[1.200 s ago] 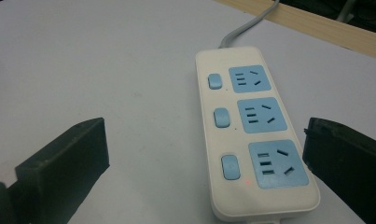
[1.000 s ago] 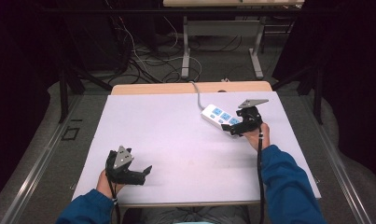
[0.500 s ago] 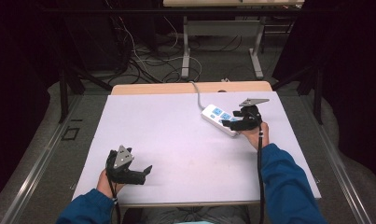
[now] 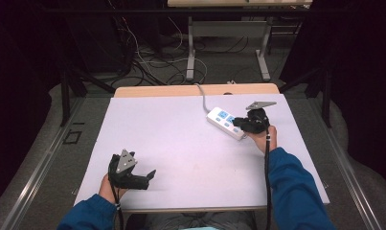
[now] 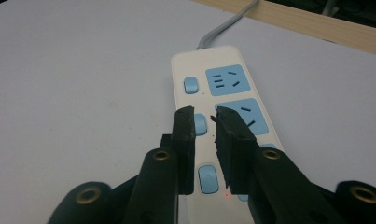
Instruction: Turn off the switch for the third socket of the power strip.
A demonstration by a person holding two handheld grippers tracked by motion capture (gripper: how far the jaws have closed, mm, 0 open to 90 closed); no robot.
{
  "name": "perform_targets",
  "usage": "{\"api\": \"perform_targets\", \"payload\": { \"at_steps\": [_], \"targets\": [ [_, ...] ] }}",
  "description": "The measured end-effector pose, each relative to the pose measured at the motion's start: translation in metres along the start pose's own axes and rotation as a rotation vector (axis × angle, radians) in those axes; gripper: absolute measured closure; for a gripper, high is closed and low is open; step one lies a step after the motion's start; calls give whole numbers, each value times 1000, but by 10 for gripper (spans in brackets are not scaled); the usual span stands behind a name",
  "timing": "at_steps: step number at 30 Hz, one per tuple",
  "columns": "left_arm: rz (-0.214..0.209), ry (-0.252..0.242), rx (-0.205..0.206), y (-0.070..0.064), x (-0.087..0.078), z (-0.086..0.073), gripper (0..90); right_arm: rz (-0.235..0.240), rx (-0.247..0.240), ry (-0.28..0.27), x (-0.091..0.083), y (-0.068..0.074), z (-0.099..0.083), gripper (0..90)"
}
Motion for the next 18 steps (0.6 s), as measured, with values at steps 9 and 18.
{"api": "perform_targets", "payload": {
  "at_steps": [9,18],
  "targets": [
    [8,-5,1,0,1,1,1,-28,-1,3,0,-1,-1,900],
    [3,4,6,0,0,1,1,-53,-16,15,3,-4,-4,900]
  ]
}}
Point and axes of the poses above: each handheld gripper's, and its own axes: x roughly forward along the jaws, z roughly out of its top, y roughly to its left, the point moved 6 cm from there along x, roughly forward along the jaws, and after that the axes turned 15 degrees about x, right-handed, at the moved point
